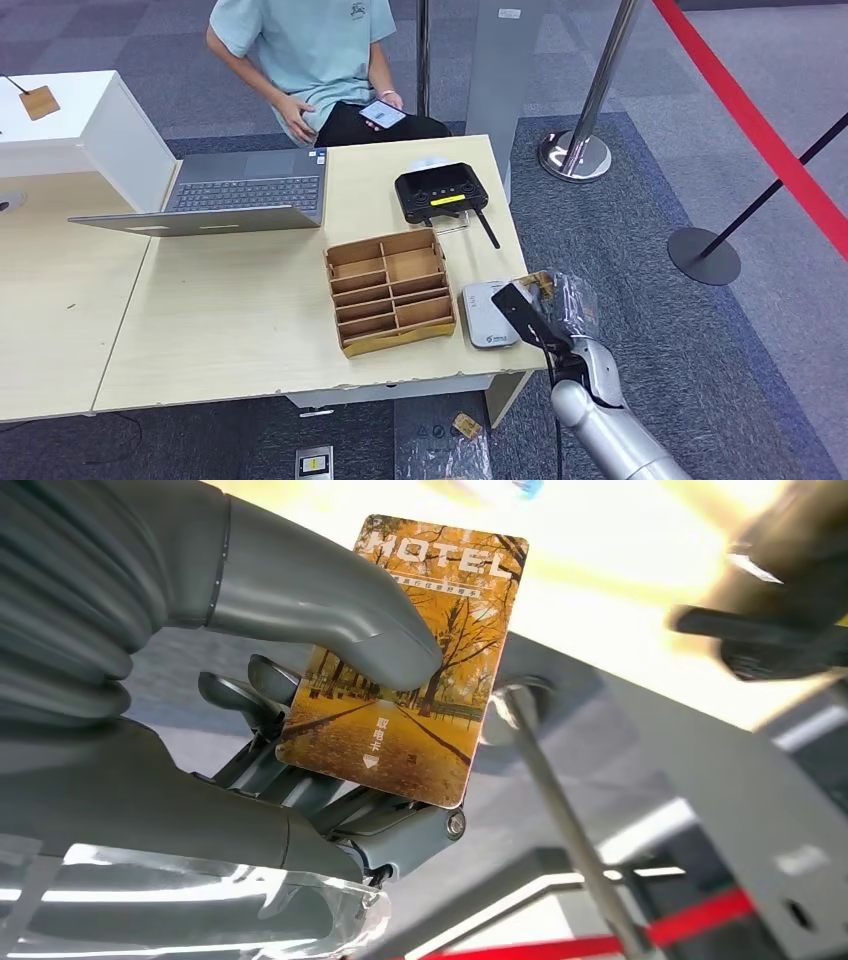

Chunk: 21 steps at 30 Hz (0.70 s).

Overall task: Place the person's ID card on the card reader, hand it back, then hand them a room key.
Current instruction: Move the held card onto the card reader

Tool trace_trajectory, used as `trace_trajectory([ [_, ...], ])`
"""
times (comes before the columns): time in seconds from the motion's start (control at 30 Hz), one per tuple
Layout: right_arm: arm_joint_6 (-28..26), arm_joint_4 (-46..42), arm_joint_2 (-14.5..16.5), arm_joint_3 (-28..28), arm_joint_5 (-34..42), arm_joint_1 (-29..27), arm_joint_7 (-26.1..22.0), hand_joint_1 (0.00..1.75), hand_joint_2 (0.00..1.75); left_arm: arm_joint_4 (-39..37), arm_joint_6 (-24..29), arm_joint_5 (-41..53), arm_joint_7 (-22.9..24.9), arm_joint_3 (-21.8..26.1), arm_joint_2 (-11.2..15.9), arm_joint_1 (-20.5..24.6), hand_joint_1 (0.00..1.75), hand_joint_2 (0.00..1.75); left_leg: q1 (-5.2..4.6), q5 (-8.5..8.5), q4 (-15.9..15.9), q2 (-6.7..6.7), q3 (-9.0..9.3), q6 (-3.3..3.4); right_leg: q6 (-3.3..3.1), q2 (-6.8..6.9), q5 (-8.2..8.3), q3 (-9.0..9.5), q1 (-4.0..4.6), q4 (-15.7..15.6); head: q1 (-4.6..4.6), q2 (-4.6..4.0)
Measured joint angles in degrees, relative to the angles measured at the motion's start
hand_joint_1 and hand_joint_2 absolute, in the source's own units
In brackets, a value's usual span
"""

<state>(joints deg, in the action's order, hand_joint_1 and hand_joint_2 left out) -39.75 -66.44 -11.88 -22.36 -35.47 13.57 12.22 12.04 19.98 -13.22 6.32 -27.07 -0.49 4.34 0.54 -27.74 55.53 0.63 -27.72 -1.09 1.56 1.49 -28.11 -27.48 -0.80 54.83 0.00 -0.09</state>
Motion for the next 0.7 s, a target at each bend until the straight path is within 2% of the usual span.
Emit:
trace_trajectory([
  [0.33,3.0,6.8,2.5,0.5,17.5,-0.2,-5.0,1.75,1.75,0.0,0.3,-1.3,-0.3,-0.3,0.0,0.1,0.0,1.75,0.01,0.01,0.0,0.01,0.0,-0.01,0.0,-0.01,0.0,0.02,0.04,0.0,0.01,0.0],
  [0.5,3.0,8.0,3.4,-0.5,20.8,0.4,-6.2,1.75,1.75,0.0,0.3,-1.7,-0.3,-0.4,0.0,0.1,0.0,1.75,0.0,0.01,0.0,0.01,0.02,-0.01,0.0,-0.01,0.01,0.03,0.04,0.0,0.0,0.0],
  [0.7,1.5,8.4,3.7,-1.9,20.9,1.2,-6.3,1.75,1.75,0.0,0.3,-2.0,-0.3,-0.8,0.0,0.1,0.0,1.75,0.0,0.02,0.0,0.01,0.04,-0.01,0.0,-0.01,0.03,0.05,0.04,0.0,0.0,0.0],
])
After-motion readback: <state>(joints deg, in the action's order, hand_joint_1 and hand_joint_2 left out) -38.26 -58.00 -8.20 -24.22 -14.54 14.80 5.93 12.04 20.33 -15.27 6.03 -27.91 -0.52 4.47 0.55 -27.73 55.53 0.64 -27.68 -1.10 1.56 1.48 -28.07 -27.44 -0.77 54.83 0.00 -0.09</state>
